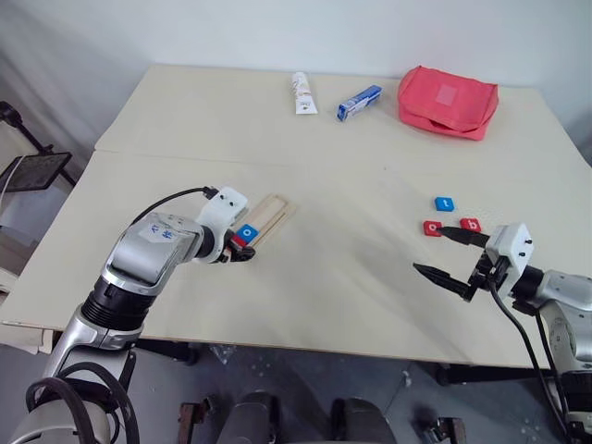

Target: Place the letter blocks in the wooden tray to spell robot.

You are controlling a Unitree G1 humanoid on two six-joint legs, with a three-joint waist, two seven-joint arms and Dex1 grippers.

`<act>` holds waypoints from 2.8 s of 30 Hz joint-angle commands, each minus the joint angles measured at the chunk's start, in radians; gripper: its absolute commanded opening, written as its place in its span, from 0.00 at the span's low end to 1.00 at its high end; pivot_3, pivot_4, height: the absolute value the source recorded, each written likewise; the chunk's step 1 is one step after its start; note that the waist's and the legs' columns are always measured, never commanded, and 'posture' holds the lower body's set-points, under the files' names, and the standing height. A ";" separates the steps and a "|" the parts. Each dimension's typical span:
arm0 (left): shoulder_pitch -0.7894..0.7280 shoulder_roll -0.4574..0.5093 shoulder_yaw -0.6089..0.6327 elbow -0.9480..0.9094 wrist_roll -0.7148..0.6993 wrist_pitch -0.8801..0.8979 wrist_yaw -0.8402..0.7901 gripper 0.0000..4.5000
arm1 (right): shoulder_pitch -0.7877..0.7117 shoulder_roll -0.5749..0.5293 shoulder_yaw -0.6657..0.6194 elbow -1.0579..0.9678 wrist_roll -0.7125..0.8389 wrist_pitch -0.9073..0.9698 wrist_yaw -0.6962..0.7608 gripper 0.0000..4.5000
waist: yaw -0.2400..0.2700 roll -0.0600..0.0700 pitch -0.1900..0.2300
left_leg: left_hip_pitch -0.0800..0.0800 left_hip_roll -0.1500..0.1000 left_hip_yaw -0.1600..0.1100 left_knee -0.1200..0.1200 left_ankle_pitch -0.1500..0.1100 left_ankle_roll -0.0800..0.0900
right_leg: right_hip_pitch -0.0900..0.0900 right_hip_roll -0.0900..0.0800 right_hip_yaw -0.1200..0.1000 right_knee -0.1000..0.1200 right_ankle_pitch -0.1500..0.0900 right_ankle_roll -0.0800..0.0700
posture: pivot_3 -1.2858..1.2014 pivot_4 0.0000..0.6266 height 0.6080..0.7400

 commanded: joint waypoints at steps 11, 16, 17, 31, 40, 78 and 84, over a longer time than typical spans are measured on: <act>-0.099 0.088 -0.152 0.079 0.110 -0.379 -0.216 0.75 | -0.016 -0.022 -0.032 0.006 0.005 -0.006 -0.005 1.00 | 0.002 0.000 0.000 | -0.001 0.000 0.000 0.000 0.000 0.000 | -0.001 0.000 -0.001 0.000 0.000 0.000 | 0.52 0.24 1.00; -0.164 0.040 -0.207 0.138 0.131 -0.488 -0.342 0.75 | -0.004 -0.031 -0.052 -0.006 0.008 -0.013 -0.011 1.00 | 0.003 0.000 0.000 | -0.002 -0.001 0.000 0.000 0.000 0.000 | -0.002 0.000 -0.004 0.000 0.000 0.000 | 0.52 0.24 1.00; -0.181 0.015 -0.211 0.154 0.126 -0.497 -0.363 0.75 | 0.004 -0.032 -0.060 -0.012 0.010 -0.015 -0.014 1.00 | 0.003 0.000 0.000 | -0.003 -0.001 0.001 0.000 0.000 0.000 | -0.003 0.000 -0.004 0.000 0.000 0.000 | 0.52 0.24 1.00; -0.251 -0.193 -0.374 0.244 0.234 -0.682 -0.560 0.75 | 0.211 -0.072 -0.212 -0.089 0.037 -0.039 -0.001 1.00 | 0.003 -0.001 0.001 | -0.006 -0.002 0.002 0.001 0.000 0.001 | -0.009 -0.001 -0.004 0.007 0.000 0.000 | 0.52 0.24 1.00; -0.262 -0.306 -0.432 0.331 0.337 -0.738 -0.565 0.75 | 0.323 -0.049 -0.288 -0.164 0.048 -0.031 -0.035 1.00 | 0.003 -0.001 0.001 | -0.005 -0.002 0.003 0.002 0.000 0.002 | -0.009 -0.001 -0.003 0.007 0.000 0.000 | 0.52 0.24 1.00; 0.123 -0.178 0.228 0.406 -0.069 -1.488 -0.825 1.00 | 0.225 0.103 -0.212 -0.380 0.063 0.351 -0.486 1.00 | -0.001 0.000 0.000 | -0.003 -0.004 0.002 0.002 0.000 0.003 | -0.009 -0.003 -0.004 0.013 0.000 0.000 | 0.52 0.24 1.00; 0.214 -0.187 0.252 0.501 -0.084 -1.645 -0.874 1.00 | 0.245 0.122 -0.227 -0.398 0.080 0.393 -0.510 1.00 | 0.001 0.000 0.000 | -0.002 -0.003 0.001 0.002 0.000 0.003 | -0.009 -0.003 -0.004 0.013 0.000 0.000 | 0.52 0.24 1.00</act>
